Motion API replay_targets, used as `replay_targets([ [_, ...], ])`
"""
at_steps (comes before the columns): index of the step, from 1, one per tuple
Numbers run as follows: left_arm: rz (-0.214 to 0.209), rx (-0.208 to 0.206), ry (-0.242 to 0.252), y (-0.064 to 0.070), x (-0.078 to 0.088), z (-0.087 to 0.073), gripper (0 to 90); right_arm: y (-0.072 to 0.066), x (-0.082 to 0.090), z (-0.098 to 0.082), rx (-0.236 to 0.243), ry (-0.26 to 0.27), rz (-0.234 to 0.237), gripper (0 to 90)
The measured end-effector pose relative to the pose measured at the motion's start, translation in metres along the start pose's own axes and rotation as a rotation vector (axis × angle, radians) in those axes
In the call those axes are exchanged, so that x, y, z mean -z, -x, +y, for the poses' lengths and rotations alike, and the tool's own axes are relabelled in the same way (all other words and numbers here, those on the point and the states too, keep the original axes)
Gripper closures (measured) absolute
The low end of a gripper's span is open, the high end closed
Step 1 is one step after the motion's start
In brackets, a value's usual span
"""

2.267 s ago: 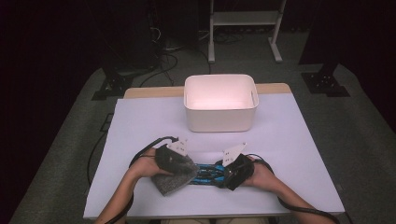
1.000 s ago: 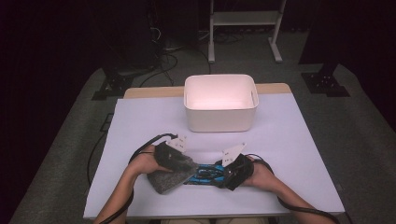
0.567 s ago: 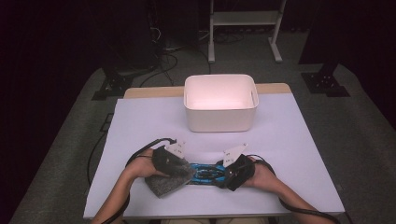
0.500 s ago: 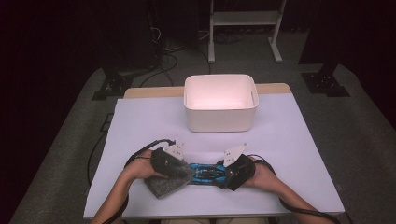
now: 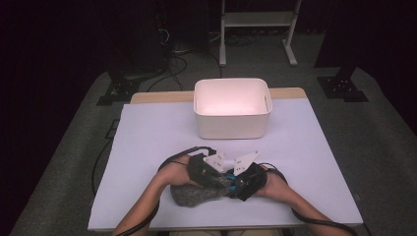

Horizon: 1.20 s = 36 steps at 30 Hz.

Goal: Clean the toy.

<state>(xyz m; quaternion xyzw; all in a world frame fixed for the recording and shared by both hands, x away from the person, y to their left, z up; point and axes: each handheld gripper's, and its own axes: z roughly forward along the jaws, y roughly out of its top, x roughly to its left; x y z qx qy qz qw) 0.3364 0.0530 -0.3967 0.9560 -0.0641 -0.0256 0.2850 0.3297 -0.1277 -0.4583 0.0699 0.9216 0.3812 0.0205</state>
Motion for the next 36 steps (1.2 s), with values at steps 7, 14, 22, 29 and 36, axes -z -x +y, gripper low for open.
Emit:
replay_targets([
  [7,-0.006,-0.013,0.015,-0.007,-0.015,0.018,74.9,0.0,0.0,-0.002,-0.018,0.016,0.005,22.5],
  [14,0.024,0.003,0.034,-0.012,-0.016,0.016,75.5,0.002,0.001,-0.003,-0.008,0.021,0.004,22.6],
  [22,0.064,0.051,0.044,-0.022,-0.006,0.0,75.4,0.0,0.001,-0.002,-0.029,0.024,0.016,22.7],
  [29,0.081,0.131,0.031,-0.026,0.013,-0.029,75.3,0.001,0.001,-0.002,-0.007,0.016,0.011,22.9],
  [36,0.048,0.113,0.065,-0.021,0.011,-0.022,75.2,0.001,0.001,-0.001,-0.006,0.013,0.014,22.9],
])
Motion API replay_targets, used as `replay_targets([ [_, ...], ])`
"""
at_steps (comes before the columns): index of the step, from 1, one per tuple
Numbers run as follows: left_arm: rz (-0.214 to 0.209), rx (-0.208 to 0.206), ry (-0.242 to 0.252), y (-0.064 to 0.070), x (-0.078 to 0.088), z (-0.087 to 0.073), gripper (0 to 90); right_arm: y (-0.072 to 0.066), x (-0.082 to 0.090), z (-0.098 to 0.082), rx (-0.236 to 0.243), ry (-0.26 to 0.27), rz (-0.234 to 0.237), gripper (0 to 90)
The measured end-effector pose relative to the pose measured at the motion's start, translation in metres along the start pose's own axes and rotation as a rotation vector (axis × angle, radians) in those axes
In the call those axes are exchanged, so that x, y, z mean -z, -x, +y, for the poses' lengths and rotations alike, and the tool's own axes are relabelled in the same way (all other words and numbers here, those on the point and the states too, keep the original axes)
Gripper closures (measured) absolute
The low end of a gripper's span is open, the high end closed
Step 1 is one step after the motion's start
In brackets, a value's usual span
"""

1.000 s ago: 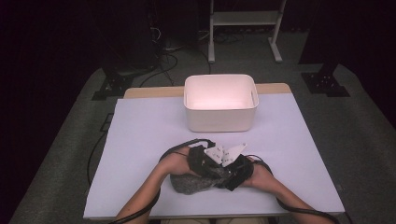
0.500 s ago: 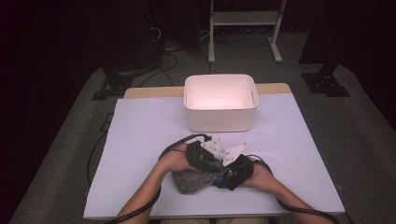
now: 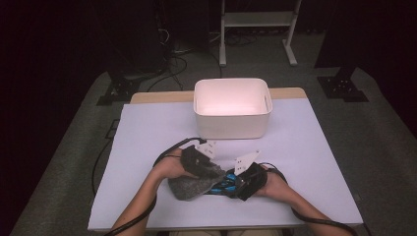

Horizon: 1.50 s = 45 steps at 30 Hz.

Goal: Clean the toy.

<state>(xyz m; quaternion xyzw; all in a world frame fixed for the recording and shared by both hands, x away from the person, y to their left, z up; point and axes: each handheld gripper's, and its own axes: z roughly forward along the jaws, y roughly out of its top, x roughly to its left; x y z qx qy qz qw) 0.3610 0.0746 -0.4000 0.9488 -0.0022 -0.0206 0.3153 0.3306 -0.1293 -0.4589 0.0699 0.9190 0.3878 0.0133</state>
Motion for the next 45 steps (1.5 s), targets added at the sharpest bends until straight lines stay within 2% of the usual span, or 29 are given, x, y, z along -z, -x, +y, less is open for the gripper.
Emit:
replay_targets([
  [4,-0.032,-0.056,-0.019,0.003,-0.017,0.02,75.1,-0.001,0.0,0.0,-0.008,-0.004,-0.003,22.8],
  [7,-0.035,-0.059,-0.03,0.001,-0.018,0.021,75.1,-0.001,0.001,-0.001,-0.004,-0.001,-0.002,22.9],
  [15,-0.028,0.007,-0.013,-0.002,-0.002,0.0,75.1,0.0,0.001,-0.001,0.007,-0.003,0.0,23.0],
  [19,-0.01,0.024,-0.032,-0.002,0.008,-0.014,75.0,0.0,0.001,-0.001,0.007,-0.002,0.0,23.0],
  [22,0.007,0.051,-0.051,-0.002,0.014,-0.028,74.9,0.0,0.001,-0.001,0.008,-0.002,0.001,23.0],
  [23,0.005,0.07,-0.039,-0.001,0.016,-0.033,74.9,0.0,0.001,-0.001,0.006,-0.002,0.002,23.0],
  [31,-0.004,0.095,-0.042,0.002,0.023,-0.052,74.7,0.001,0.001,-0.001,0.0,0.0,0.006,22.7],
  [33,-0.007,0.102,-0.03,0.003,0.022,-0.054,74.6,0.002,0.001,0.0,-0.011,-0.008,0.009,22.4],
  [37,-0.012,0.097,-0.032,0.003,0.021,-0.052,74.6,0.005,0.004,0.002,-0.087,-0.028,0.044,17.3],
  [38,-0.013,0.093,-0.038,0.003,0.021,-0.051,74.6,0.006,0.006,0.002,-0.092,-0.03,0.043,16.7],
  [45,-0.011,0.079,-0.061,0.003,0.02,-0.047,74.5,0.017,0.021,0.01,-0.154,0.016,0.064,16.7],
])
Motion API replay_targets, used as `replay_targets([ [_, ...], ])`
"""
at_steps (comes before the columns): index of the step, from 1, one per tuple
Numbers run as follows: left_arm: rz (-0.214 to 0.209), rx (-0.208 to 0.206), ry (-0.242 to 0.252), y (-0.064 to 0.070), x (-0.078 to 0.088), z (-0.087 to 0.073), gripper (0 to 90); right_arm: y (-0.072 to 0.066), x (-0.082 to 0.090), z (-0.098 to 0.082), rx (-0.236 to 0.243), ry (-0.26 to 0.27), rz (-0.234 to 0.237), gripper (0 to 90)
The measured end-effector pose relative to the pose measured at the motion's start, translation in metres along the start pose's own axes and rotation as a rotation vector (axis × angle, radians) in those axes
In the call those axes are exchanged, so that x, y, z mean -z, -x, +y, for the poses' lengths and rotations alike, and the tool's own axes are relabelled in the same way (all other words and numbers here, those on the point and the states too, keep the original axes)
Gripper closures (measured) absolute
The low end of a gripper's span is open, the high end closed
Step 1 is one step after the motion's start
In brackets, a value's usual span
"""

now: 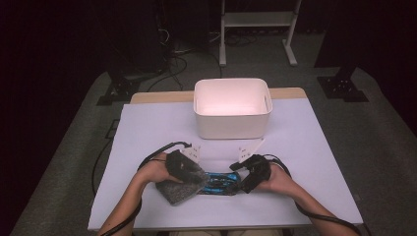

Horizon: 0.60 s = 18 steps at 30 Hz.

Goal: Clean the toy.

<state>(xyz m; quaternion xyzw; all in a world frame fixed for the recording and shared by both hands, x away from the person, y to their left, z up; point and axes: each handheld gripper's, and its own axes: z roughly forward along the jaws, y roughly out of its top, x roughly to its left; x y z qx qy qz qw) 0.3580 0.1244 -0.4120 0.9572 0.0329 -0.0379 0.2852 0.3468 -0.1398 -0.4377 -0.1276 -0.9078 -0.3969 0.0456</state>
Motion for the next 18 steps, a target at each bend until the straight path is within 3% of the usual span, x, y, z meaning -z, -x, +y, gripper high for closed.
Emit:
replay_targets([
  [7,-0.003,-0.007,-0.011,0.0,0.001,0.002,74.6,0.01,-0.008,0.0,-0.063,-0.017,0.024,23.1],
  [9,-0.007,-0.011,-0.005,0.0,0.002,0.003,74.5,0.011,-0.009,-0.001,-0.09,-0.019,0.038,24.5],
  [12,-0.009,-0.021,0.011,0.001,0.006,0.006,74.5,0.014,-0.01,-0.003,-0.126,-0.012,0.086,33.5],
  [15,-0.003,-0.023,0.025,0.001,0.01,0.01,74.4,0.012,-0.01,-0.002,-0.126,-0.007,0.076,34.0],
  [18,0.005,-0.028,0.021,0.0,0.013,0.014,74.0,0.006,-0.009,-0.002,-0.09,0.0,0.047,36.6],
])
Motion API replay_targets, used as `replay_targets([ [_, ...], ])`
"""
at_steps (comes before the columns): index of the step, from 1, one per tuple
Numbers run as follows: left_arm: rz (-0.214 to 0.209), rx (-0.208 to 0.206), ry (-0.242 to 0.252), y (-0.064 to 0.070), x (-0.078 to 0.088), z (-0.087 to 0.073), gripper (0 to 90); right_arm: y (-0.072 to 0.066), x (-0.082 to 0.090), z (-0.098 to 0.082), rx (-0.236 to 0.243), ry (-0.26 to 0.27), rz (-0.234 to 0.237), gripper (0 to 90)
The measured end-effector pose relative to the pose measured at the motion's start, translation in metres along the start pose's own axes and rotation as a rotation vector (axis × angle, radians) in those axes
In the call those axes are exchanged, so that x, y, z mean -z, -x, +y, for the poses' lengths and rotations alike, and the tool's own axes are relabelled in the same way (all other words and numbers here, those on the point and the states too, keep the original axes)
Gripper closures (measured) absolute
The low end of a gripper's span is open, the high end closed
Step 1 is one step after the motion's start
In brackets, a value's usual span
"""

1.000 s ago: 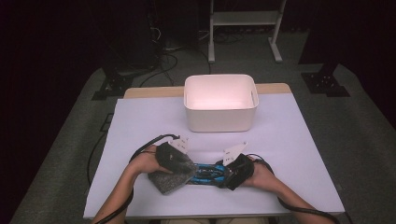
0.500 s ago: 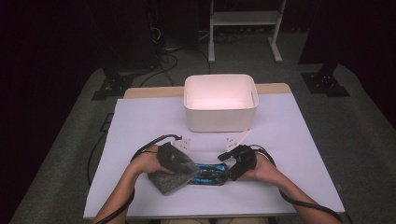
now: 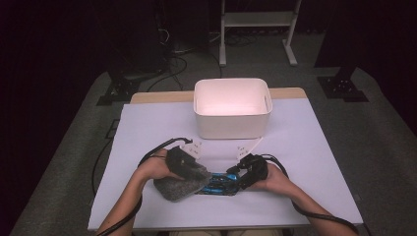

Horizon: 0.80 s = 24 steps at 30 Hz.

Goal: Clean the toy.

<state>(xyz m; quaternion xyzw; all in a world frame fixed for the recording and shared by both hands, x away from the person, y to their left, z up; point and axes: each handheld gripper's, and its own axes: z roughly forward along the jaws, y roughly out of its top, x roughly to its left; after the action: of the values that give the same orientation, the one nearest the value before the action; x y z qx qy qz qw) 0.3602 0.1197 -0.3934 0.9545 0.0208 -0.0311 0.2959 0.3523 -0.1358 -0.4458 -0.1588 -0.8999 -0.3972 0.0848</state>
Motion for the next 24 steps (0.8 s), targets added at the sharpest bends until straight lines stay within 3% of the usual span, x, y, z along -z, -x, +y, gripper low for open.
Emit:
replay_targets([
  [9,-0.012,0.054,-0.008,-0.012,-0.007,0.005,67.5,-0.014,0.002,-0.003,0.066,0.026,-0.068,36.6],
  [12,-0.038,0.069,-0.008,-0.016,-0.009,0.007,62.7,-0.018,0.003,-0.004,0.095,0.031,-0.09,36.6],
  [15,-0.062,0.104,-0.038,-0.023,-0.013,0.007,53.7,-0.022,0.003,-0.005,0.125,0.041,-0.114,36.7],
  [19,-0.118,0.162,-0.038,-0.028,-0.018,0.006,52.8,-0.027,0.004,-0.007,0.158,0.049,-0.141,36.7],
  [21,-0.132,0.155,-0.021,-0.026,-0.017,0.005,57.1,-0.029,0.004,-0.008,0.171,0.057,-0.15,36.6],
  [24,-0.11,0.137,0.0,-0.018,-0.013,0.004,58.5,-0.035,0.005,-0.009,0.212,0.062,-0.184,36.6],
])
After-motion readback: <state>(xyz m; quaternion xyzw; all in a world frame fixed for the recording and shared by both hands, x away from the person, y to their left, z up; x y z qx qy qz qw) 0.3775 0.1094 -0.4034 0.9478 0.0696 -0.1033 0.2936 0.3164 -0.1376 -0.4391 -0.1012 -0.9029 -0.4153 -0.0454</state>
